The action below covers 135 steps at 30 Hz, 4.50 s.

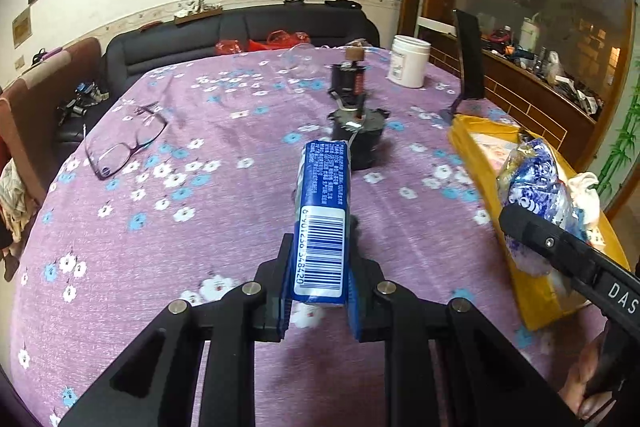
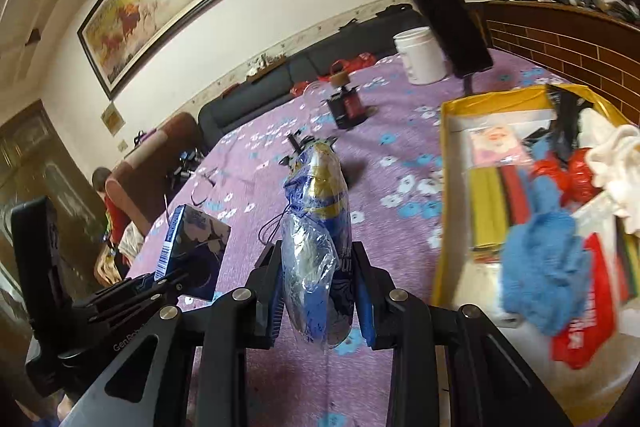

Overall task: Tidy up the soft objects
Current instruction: 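Lift the carton and bottle and carry both toward the yellow tray, then lower the carton and bottle into the tray beside the tissue packs, then open both grippers to release the carton and bottle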

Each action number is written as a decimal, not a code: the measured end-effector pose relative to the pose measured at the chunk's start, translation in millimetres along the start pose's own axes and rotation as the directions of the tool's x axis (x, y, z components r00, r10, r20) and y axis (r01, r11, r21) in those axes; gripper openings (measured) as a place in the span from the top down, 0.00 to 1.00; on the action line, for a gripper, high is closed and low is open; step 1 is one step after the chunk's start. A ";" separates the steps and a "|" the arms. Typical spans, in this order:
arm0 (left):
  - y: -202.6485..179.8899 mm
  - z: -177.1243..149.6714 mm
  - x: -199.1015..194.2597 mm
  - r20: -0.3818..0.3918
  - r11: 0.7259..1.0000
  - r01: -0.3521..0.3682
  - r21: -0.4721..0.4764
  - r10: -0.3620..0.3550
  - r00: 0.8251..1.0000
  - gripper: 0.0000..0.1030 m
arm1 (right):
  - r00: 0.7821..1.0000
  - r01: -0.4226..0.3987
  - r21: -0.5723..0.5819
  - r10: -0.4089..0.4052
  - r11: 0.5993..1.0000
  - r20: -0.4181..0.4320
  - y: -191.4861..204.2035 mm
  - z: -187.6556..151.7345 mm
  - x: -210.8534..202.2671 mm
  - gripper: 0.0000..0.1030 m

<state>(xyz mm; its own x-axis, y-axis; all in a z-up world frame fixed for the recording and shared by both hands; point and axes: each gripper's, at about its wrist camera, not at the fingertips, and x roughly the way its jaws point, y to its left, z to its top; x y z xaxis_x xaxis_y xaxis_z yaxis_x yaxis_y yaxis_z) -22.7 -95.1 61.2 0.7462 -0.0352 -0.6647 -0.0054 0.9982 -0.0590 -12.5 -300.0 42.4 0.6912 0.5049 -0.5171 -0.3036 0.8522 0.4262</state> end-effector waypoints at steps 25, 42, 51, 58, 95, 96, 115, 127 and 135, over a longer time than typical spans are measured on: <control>-162.7 13.2 -13.7 -0.030 0.955 0.162 0.249 -0.159 0.987 0.80 | 0.988 0.058 0.161 -0.079 0.985 0.131 -94.5 12.9 -96.3 0.68; -214.6 22.2 29.4 -0.133 0.929 0.223 0.294 -0.191 0.972 0.80 | 0.983 0.181 0.197 -0.185 0.964 0.002 -140.6 22.2 -86.8 0.68; -229.0 35.2 61.5 -0.235 0.920 0.284 0.271 -0.223 0.946 0.80 | 0.968 0.250 0.184 -0.239 0.951 -0.077 -162.0 42.8 -72.6 0.68; -238.8 48.1 79.4 -0.277 0.915 0.310 0.257 -0.238 0.931 0.80 | 0.954 0.286 0.159 -0.265 0.945 -0.139 -171.8 60.7 -56.5 0.68; -248.5 35.0 56.2 -0.255 0.883 0.368 0.292 -0.298 0.920 0.63 | 0.957 0.277 0.155 -0.259 0.948 -0.131 -152.8 68.7 -67.6 0.47; -248.2 34.2 54.0 -0.253 0.882 0.369 0.294 -0.301 0.920 0.63 | 0.958 0.272 0.155 -0.254 0.950 -0.132 -150.9 68.0 -67.5 0.47; -230.2 7.5 27.3 -0.187 0.872 0.333 0.358 -0.283 0.941 0.55 | 0.960 0.264 0.142 -0.246 0.954 -0.133 -123.1 54.7 -52.5 0.42; -223.4 -6.0 29.7 -0.178 0.859 0.346 0.378 -0.300 0.937 0.55 | 0.948 0.308 0.124 -0.293 0.943 -0.127 -115.0 47.4 -49.1 0.39; -217.0 -12.9 26.9 -0.161 0.860 0.342 0.378 -0.303 0.939 0.50 | 0.943 0.325 0.123 -0.311 0.938 -0.122 -110.4 39.0 -51.6 0.38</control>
<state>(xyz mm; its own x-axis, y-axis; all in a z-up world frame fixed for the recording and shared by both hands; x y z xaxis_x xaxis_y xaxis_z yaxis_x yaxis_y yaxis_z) -10.1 -313.3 46.5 0.5954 -0.3429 -0.7265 0.5025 0.8646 0.0037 10.9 -425.5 51.0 0.6658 0.2276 -0.7105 0.0211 0.9462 0.3228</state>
